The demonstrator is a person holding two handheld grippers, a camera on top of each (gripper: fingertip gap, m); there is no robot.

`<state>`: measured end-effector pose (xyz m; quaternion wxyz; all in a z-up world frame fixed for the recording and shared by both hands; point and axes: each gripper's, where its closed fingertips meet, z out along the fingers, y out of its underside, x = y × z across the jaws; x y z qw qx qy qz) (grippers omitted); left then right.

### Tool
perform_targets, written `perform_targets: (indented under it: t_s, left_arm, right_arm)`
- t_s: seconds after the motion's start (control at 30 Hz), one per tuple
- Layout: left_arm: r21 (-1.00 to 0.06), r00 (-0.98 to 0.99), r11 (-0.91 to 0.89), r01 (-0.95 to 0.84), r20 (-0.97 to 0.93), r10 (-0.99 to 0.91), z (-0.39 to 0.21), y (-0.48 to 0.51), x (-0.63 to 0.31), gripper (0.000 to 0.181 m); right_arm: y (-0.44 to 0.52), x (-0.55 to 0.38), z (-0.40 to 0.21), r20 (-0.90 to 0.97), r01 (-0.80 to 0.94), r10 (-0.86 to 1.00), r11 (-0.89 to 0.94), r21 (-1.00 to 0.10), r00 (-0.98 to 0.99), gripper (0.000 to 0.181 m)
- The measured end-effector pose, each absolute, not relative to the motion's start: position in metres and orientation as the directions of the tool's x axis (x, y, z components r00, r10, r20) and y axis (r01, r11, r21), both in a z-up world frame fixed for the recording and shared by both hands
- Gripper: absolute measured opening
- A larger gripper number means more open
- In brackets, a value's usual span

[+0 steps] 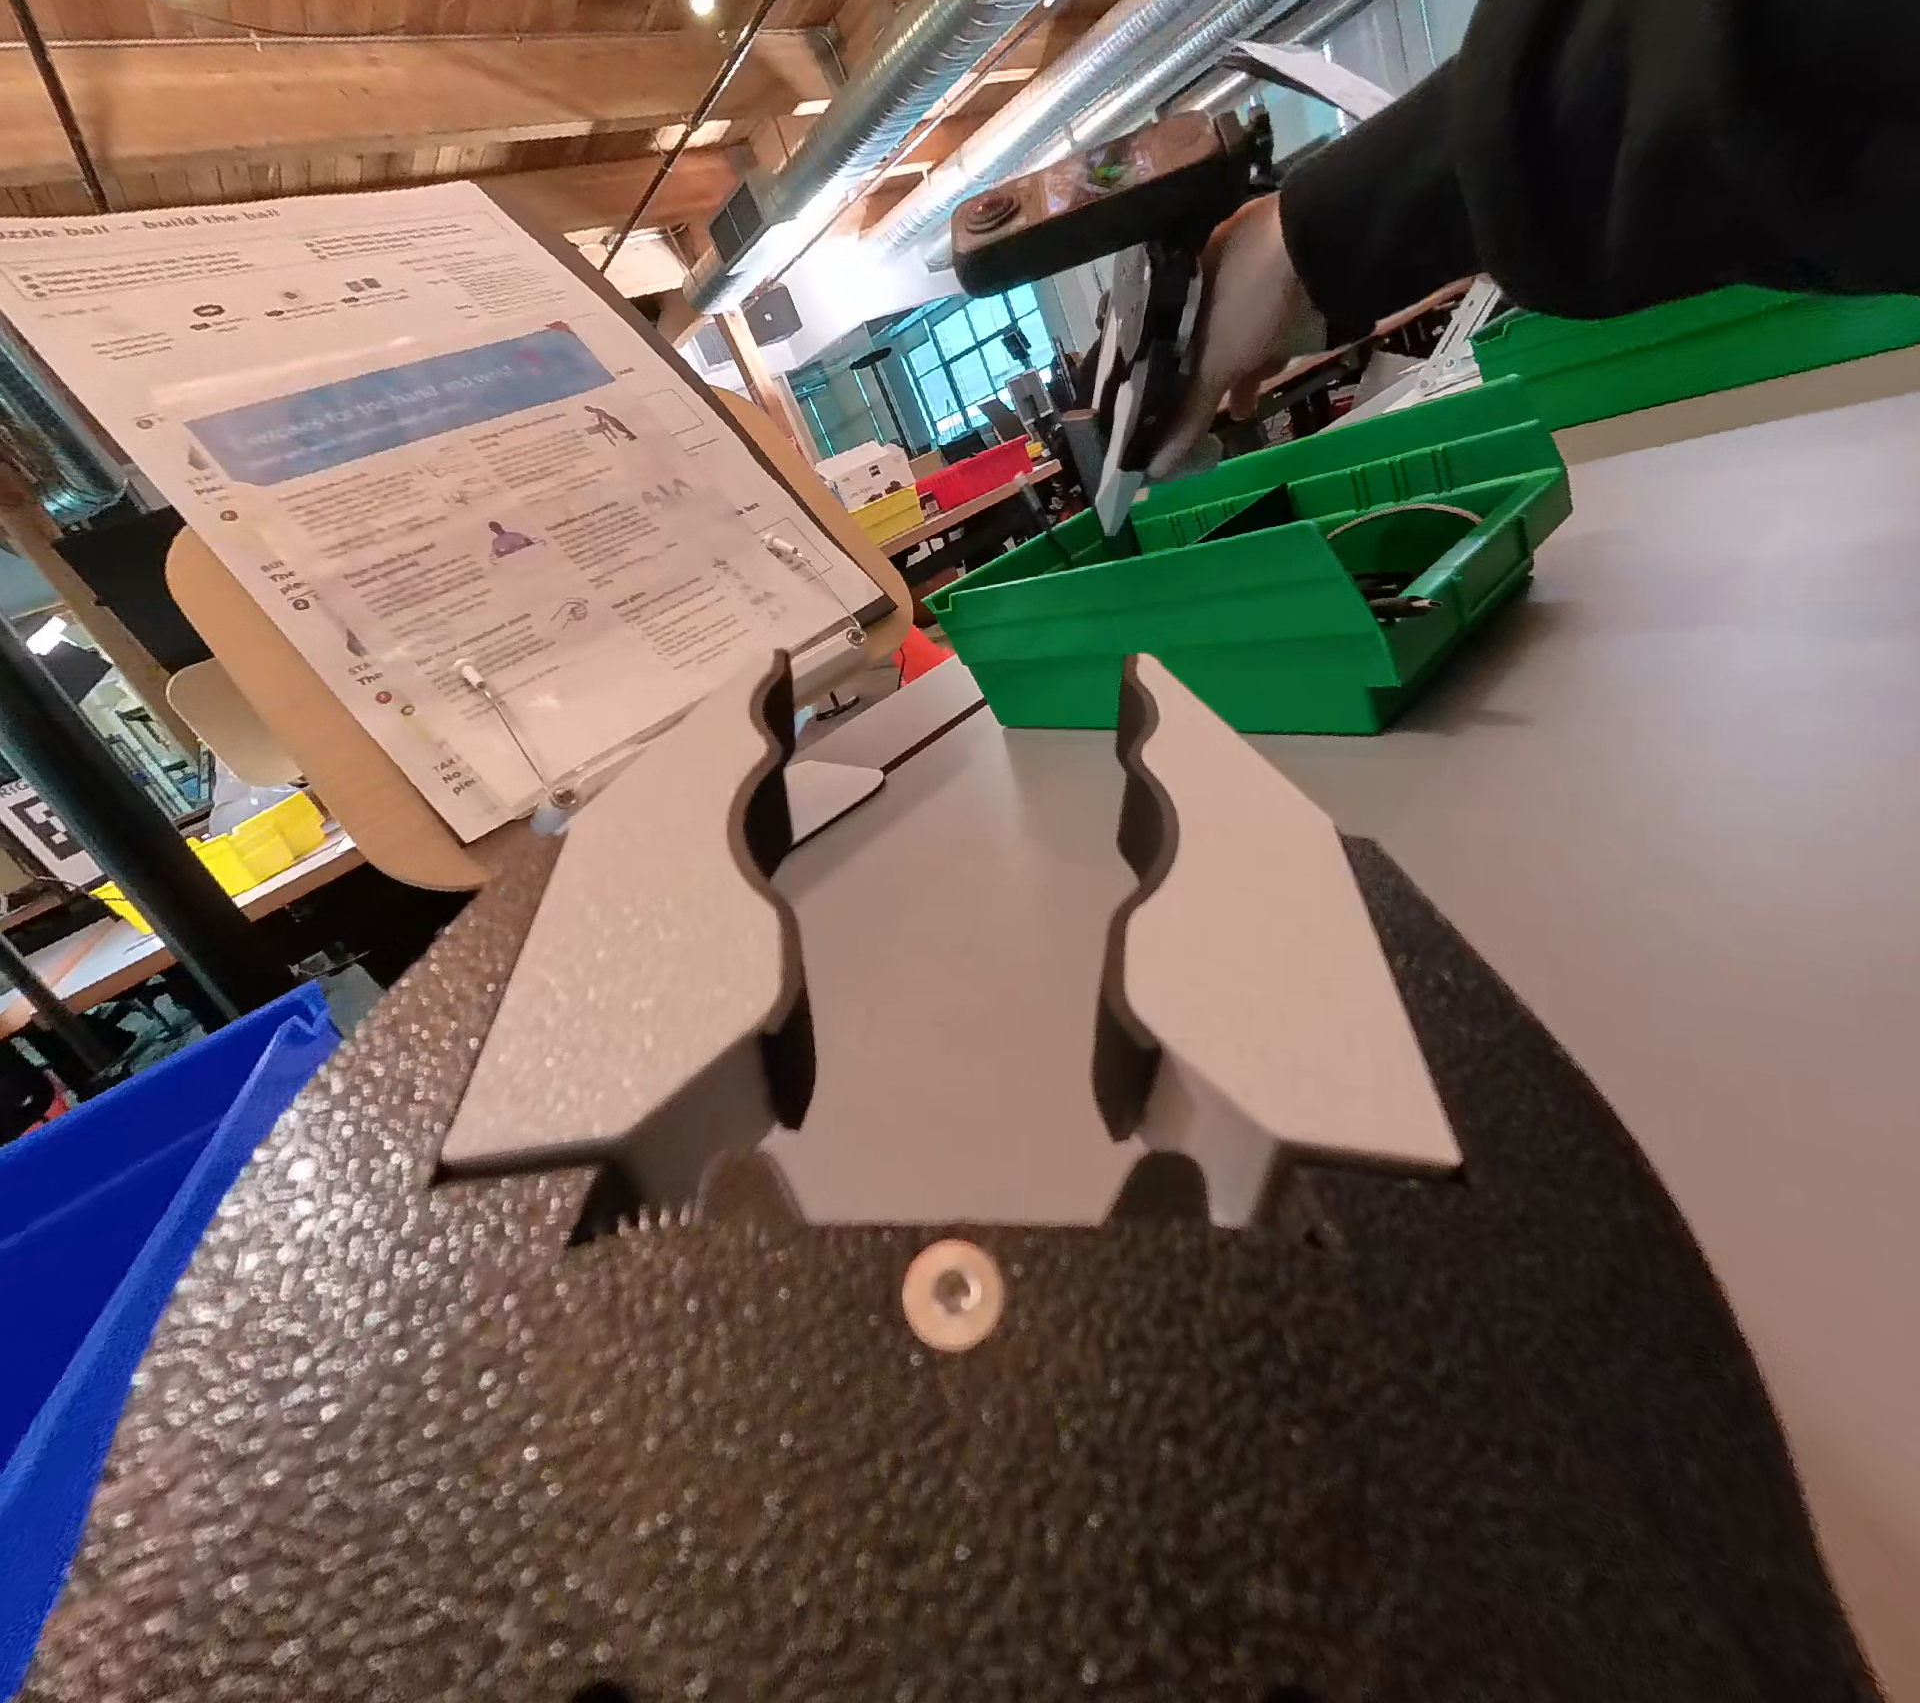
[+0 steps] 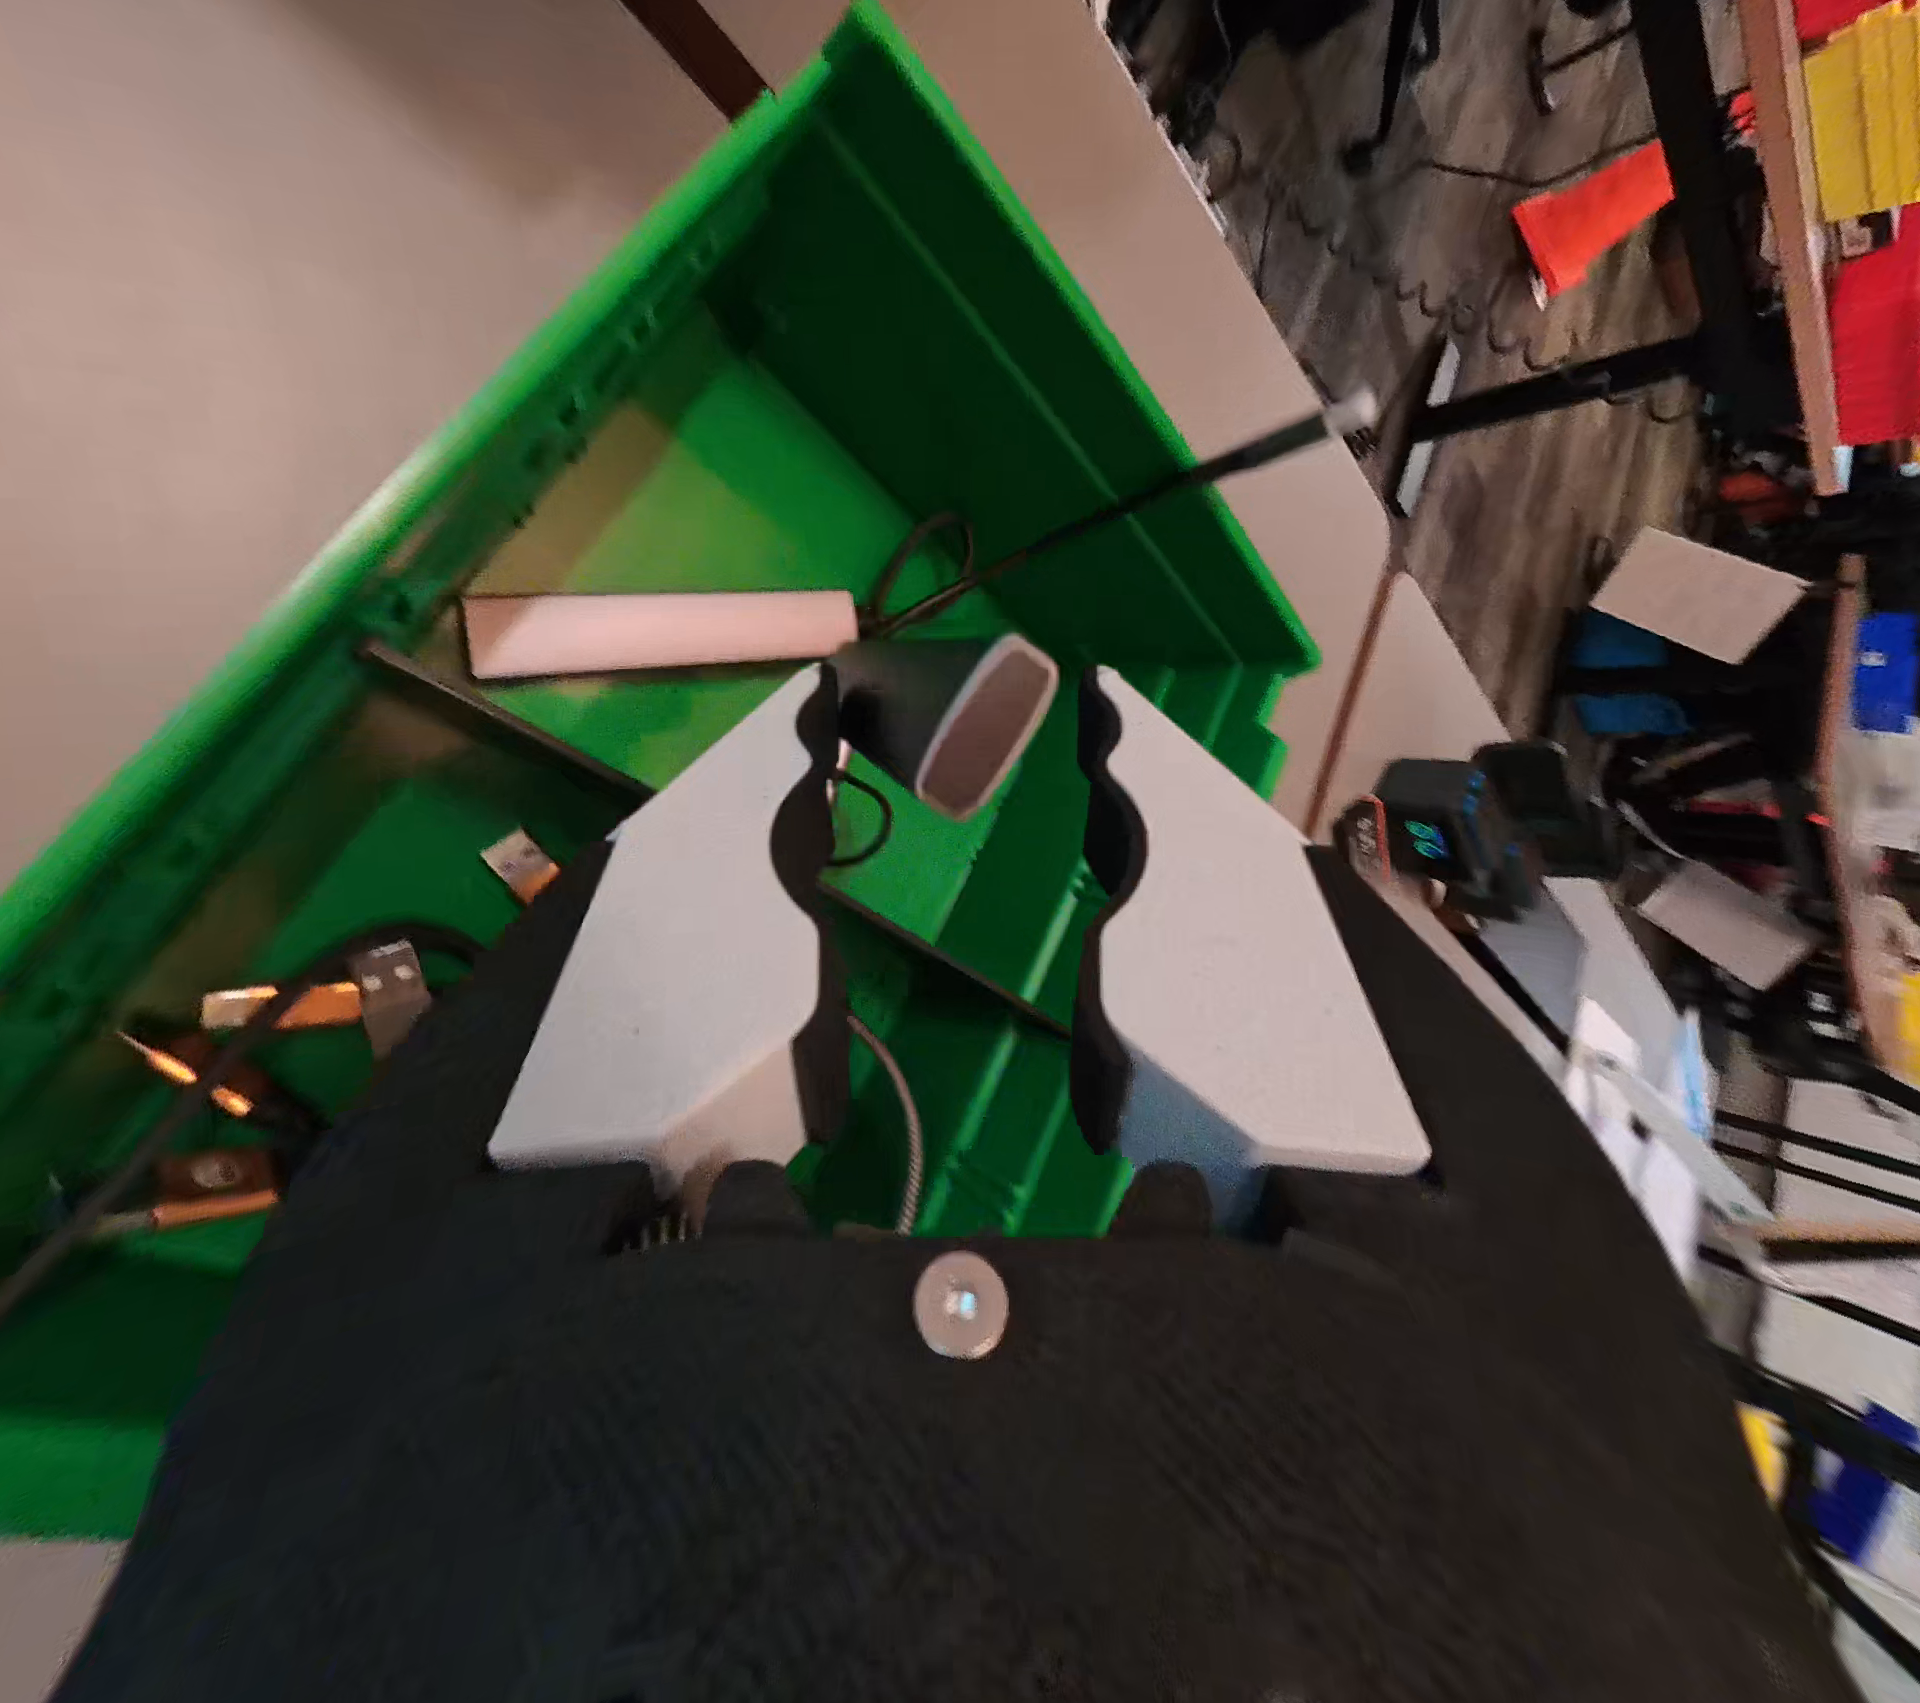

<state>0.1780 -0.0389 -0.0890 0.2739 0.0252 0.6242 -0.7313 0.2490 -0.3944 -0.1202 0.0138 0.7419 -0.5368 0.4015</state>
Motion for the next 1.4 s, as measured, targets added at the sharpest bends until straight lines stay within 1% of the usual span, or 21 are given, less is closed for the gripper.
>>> perform_targets:
  t_s: [0.1,0.13,0.2,0.27,0.37,0.43,0.57,0.67,0.73,0.8,0.87,0.93,1.0,1.07,1.1,1.17,1.2,1.23,1.33,1.4]
  left_arm:
    - [-0.902,-0.849,-0.052,0.429,-0.383,-0.365,-0.092,-0.041,0.179,0.06]
    - [-0.903,-0.851,-0.051,0.426,-0.38,-0.363,-0.093,-0.041,0.179,0.06]
    - [-0.909,-0.857,-0.046,0.414,-0.372,-0.357,-0.095,-0.042,0.179,0.06]
    - [-0.912,-0.86,-0.044,0.408,-0.368,-0.353,-0.096,-0.042,0.179,0.06]
    - [-0.912,-0.86,-0.044,0.407,-0.367,-0.354,-0.096,-0.042,0.18,0.06]
    - [-0.914,-0.863,-0.045,0.403,-0.363,-0.351,-0.096,-0.042,0.18,0.059]
    - [-0.914,-0.861,-0.038,0.405,-0.367,-0.352,-0.097,-0.042,0.18,0.059]
    - [-0.914,-0.86,-0.039,0.404,-0.366,-0.356,-0.096,-0.04,0.18,0.058]
    - [-0.919,-0.867,-0.046,0.392,-0.352,-0.352,-0.096,-0.04,0.18,0.057]
    - [-0.932,-0.881,-0.037,0.361,-0.328,-0.341,-0.099,-0.042,0.179,0.057]
    - [-0.953,-0.893,0.017,0.302,-0.289,-0.344,-0.107,-0.046,0.183,0.057]
    - [-0.972,-0.897,0.112,0.207,-0.234,-0.374,-0.119,-0.051,0.19,0.059]
    - [-0.98,-0.91,0.185,0.073,-0.141,-0.389,-0.132,-0.061,0.188,0.065]
    - [-0.979,-0.938,0.198,-0.053,-0.019,-0.347,-0.14,-0.083,0.17,0.071]
    - [-0.976,-0.95,0.2,-0.086,0.02,-0.312,-0.142,-0.099,0.158,0.074]
    - [-0.964,-0.965,0.251,-0.083,0.015,-0.264,-0.146,-0.131,0.142,0.076]
    - [-0.956,-0.96,0.284,-0.081,-0.002,-0.28,-0.147,-0.145,0.142,0.081]
    - [-0.949,-0.955,0.302,-0.087,-0.007,-0.297,-0.147,-0.161,0.143,0.089]
    - [-0.93,-0.956,0.342,-0.133,0.03,-0.291,-0.146,-0.21,0.14,0.092]
    - [-0.911,-0.946,0.378,-0.163,0.036,-0.322,-0.152,-0.239,0.143,0.101]
  right_arm:
    - [-0.386,0.258,-0.128,0.595,-0.773,-0.797,-0.442,-0.456,0.105,0.048]
    - [-0.377,0.262,-0.131,0.574,-0.745,-0.807,-0.468,-0.475,0.141,0.054]
    - [-0.369,0.263,-0.134,0.563,-0.737,-0.808,-0.486,-0.47,0.175,0.05]
    - [-0.37,0.264,-0.13,0.575,-0.742,-0.802,-0.482,-0.465,0.162,0.054]
    - [-0.366,0.27,-0.111,0.568,-0.694,-0.815,-0.476,-0.54,0.118,0.053]
    - [-0.368,0.268,-0.1,0.566,-0.679,-0.819,-0.467,-0.567,0.092,0.052]
    - [-0.371,0.248,-0.095,0.59,-0.689,-0.804,-0.466,-0.554,0.069,0.054]
    - [-0.357,0.222,-0.086,0.6,-0.621,-0.799,-0.486,-0.615,0.031,0.057]
    - [-0.342,0.197,-0.083,0.555,-0.554,-0.832,-0.456,-0.696,-0.013,0.063]
    - [-0.329,0.166,-0.086,0.49,-0.496,-0.871,-0.41,-0.765,-0.036,0.077]
    - [-0.327,0.136,-0.087,0.454,-0.436,-0.884,-0.367,-0.822,-0.111,0.088]
    - [-0.33,0.109,-0.091,0.424,-0.393,-0.888,-0.331,-0.858,-0.177,0.096]
    - [-0.339,0.088,-0.1,0.376,-0.381,-0.897,-0.272,-0.884,-0.233,0.105]
    - [-0.355,0.071,-0.106,0.343,-0.351,-0.882,-0.225,-0.909,-0.322,0.105]
    - [-0.364,0.067,-0.108,0.326,-0.344,-0.877,-0.203,-0.917,-0.353,0.104]
    - [-0.375,0.061,-0.114,0.306,-0.377,-0.878,-0.16,-0.912,-0.369,0.111]
    - [-0.381,0.057,-0.113,0.302,-0.377,-0.868,-0.147,-0.914,-0.394,0.112]
    - [-0.385,0.054,-0.11,0.298,-0.368,-0.863,-0.143,-0.919,-0.408,0.112]
    - [-0.385,0.05,-0.106,0.27,-0.345,-0.874,-0.128,-0.93,-0.404,0.111]
    - [-0.38,0.049,-0.105,0.255,-0.331,-0.887,-0.124,-0.935,-0.386,0.109]
